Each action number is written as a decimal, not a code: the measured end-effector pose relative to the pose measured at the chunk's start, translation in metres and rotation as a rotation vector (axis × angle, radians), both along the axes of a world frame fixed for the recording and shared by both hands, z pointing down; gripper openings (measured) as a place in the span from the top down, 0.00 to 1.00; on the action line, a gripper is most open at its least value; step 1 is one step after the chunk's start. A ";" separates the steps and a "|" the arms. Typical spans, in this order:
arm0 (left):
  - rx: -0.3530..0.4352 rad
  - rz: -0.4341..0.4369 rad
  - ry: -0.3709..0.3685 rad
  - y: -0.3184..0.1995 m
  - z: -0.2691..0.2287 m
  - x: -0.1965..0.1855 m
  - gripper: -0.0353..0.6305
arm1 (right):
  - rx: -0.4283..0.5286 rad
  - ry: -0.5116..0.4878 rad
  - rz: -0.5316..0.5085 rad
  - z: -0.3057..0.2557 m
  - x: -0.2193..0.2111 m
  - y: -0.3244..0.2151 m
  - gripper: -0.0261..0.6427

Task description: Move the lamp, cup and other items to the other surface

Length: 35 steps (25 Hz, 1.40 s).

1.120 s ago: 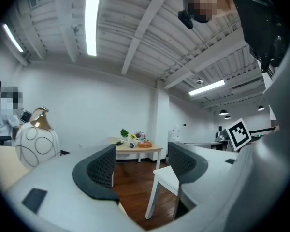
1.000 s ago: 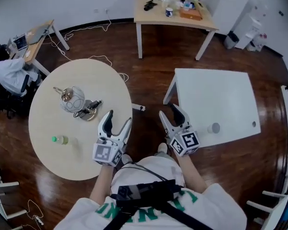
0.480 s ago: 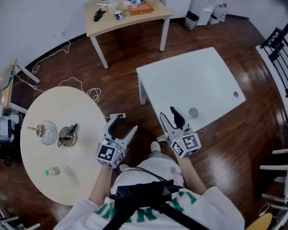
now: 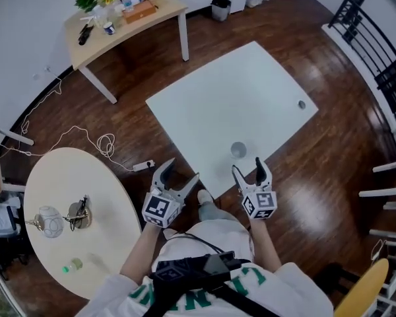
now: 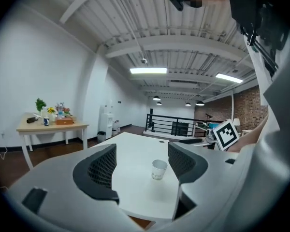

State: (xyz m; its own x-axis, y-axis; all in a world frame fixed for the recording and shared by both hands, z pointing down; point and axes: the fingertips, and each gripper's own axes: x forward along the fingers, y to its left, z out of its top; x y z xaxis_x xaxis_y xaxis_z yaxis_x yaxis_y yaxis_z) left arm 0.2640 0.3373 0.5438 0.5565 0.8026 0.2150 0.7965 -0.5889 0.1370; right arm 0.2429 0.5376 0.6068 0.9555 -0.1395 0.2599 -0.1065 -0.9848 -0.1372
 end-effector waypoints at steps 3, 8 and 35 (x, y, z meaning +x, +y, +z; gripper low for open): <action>0.017 0.017 -0.022 0.017 0.013 0.006 0.47 | -0.023 -0.086 0.030 0.047 0.005 0.025 0.31; 0.047 -0.008 -0.065 0.038 0.023 0.012 0.47 | -0.134 -0.195 -0.064 0.109 0.030 0.037 0.31; -0.018 -0.889 0.099 -0.279 -0.036 -0.132 0.47 | 0.019 0.043 -0.976 -0.011 0.021 -0.380 0.39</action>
